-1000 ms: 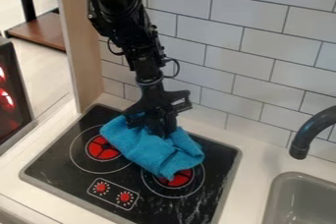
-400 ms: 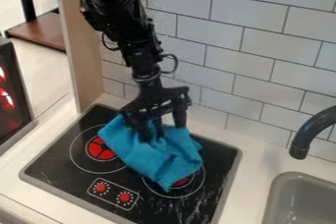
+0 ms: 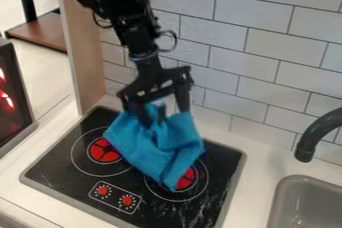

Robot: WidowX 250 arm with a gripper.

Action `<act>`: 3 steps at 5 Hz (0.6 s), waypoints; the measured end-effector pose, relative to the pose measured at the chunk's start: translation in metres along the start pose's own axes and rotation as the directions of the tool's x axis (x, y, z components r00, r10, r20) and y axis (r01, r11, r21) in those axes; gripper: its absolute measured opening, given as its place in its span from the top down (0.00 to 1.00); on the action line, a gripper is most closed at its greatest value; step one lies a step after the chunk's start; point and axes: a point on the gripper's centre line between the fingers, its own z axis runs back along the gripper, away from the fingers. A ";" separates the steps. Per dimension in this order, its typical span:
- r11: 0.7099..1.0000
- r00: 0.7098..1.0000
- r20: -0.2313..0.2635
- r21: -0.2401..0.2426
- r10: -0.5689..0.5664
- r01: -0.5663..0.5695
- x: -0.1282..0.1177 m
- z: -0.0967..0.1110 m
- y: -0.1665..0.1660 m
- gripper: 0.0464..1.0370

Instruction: Fold the cloth from bottom to the top

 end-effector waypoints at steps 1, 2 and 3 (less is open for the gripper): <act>1.000 1.000 0.024 -0.030 0.008 -0.007 -0.002 0.027 -0.002 0.04; 0.999 0.999 0.051 -0.054 0.003 0.000 -0.010 0.052 -0.001 0.04; 0.999 0.998 0.060 -0.048 -0.011 0.014 -0.020 0.062 0.004 0.04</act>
